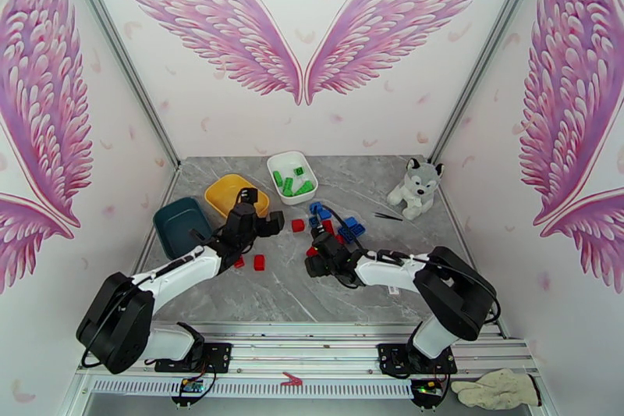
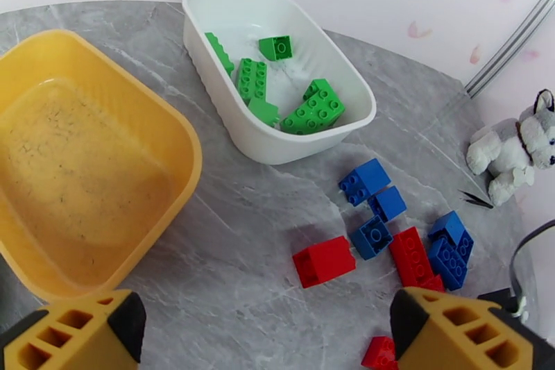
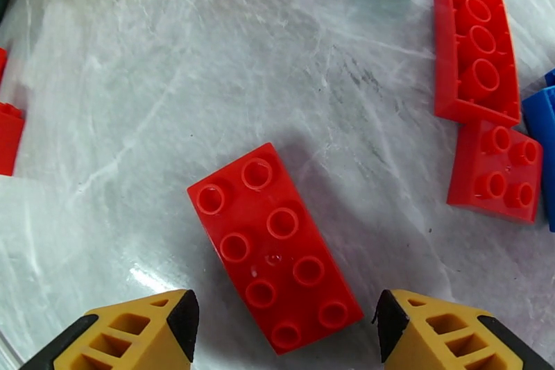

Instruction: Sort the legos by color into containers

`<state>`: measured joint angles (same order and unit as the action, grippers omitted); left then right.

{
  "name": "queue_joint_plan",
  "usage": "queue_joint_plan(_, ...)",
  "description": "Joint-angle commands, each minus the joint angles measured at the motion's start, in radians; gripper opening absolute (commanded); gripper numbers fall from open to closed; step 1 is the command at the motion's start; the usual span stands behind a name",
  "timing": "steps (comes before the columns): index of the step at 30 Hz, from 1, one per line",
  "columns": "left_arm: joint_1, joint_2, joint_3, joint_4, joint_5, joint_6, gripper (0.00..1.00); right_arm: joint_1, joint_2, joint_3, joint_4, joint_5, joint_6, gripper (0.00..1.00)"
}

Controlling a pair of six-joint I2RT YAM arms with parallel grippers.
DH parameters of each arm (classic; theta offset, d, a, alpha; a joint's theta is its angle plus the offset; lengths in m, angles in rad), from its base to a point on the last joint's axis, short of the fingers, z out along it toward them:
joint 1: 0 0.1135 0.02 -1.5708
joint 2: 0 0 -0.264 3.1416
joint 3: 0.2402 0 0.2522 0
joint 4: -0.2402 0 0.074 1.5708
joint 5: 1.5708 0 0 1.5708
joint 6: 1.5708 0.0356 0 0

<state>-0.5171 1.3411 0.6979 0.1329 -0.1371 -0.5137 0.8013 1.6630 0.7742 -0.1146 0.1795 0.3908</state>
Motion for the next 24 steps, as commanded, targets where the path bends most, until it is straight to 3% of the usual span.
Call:
queue_joint_plan(1,0.008,-0.064,-0.055,0.013,-0.018,-0.039,0.99,0.005,0.041,0.042,-0.035,0.077,-0.001,0.74)
queue_joint_plan(7,0.018,-0.139,-0.109,0.003,-0.039,-0.049,0.99,0.004,0.07,0.08,-0.041,0.113,0.005,0.7)
queue_joint_plan(14,0.053,-0.151,-0.132,0.01,-0.012,-0.069,0.99,0.003,0.095,0.123,-0.043,0.094,0.001,0.52)
queue_joint_plan(21,0.113,-0.139,-0.129,0.043,0.085,-0.103,0.99,0.001,0.092,0.142,-0.034,0.053,-0.001,0.34)
queue_joint_plan(24,0.134,-0.137,-0.12,0.053,0.122,-0.113,0.99,0.001,0.088,0.153,-0.021,0.02,0.0,0.31)
